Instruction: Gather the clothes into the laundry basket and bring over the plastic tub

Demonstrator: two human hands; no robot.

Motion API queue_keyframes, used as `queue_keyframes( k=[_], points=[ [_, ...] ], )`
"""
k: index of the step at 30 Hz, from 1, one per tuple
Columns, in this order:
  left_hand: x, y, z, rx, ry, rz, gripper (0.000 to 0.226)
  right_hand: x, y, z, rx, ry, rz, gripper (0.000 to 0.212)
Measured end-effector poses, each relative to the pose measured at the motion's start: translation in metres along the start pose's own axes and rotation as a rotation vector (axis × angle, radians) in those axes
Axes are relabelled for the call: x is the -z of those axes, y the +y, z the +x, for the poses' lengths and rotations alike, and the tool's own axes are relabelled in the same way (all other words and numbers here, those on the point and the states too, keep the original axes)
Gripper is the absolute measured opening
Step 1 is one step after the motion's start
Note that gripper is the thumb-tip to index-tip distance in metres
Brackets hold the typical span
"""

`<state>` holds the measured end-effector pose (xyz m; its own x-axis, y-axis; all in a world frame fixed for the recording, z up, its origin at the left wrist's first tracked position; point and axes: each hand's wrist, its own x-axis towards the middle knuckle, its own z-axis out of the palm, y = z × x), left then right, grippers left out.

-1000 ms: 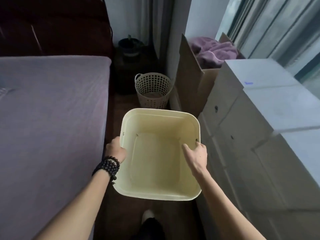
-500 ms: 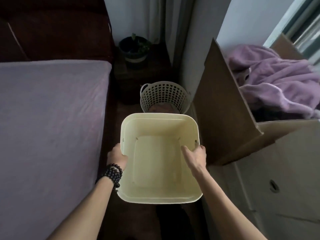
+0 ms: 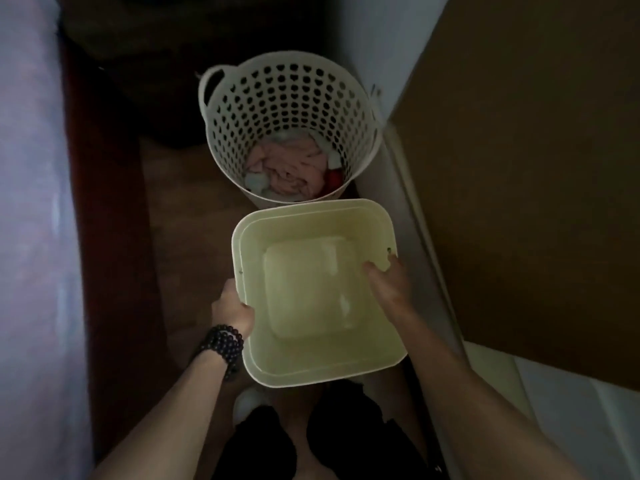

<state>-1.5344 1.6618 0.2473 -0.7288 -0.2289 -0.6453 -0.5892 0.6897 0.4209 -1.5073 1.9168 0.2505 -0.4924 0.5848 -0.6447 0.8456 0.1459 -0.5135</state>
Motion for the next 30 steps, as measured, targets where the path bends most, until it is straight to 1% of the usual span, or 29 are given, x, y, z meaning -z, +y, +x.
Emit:
queue_keyframes(
  k=[5,8,11,15,18,21,25,30],
  points=[
    [-0.055,-0.002,0.057,0.029,-0.066,-0.001,0.033,-0.035,0.022,0.069,-0.006,0.024,-0.062,0.069],
    [-0.078,0.005,0.083,0.017,-0.082,0.0,0.034,-0.043,0.02,0.105,0.005,0.051,-0.082,0.069],
    [-0.102,0.015,0.106,0.004,-0.106,-0.01,0.03,-0.044,0.016,0.141,0.013,0.08,-0.094,0.068],
    [-0.124,0.02,0.12,-0.003,-0.154,0.05,0.025,-0.041,0.021,0.164,0.014,0.09,-0.146,0.074],
    [-0.132,0.021,0.129,0.008,-0.14,0.109,0.028,-0.045,0.025,0.176,0.032,0.053,-0.229,0.076],
    [-0.135,0.023,0.137,0.012,-0.127,0.161,0.03,-0.049,0.024,0.184,0.013,0.03,-0.295,0.076],
    [-0.14,0.024,0.138,0.047,-0.147,0.29,0.028,-0.051,0.031,0.19,-0.021,-0.028,-0.305,0.075],
    [-0.144,0.029,0.137,0.096,-0.141,0.283,0.027,-0.057,0.03,0.2,-0.01,-0.002,-0.298,0.08]
  ],
)
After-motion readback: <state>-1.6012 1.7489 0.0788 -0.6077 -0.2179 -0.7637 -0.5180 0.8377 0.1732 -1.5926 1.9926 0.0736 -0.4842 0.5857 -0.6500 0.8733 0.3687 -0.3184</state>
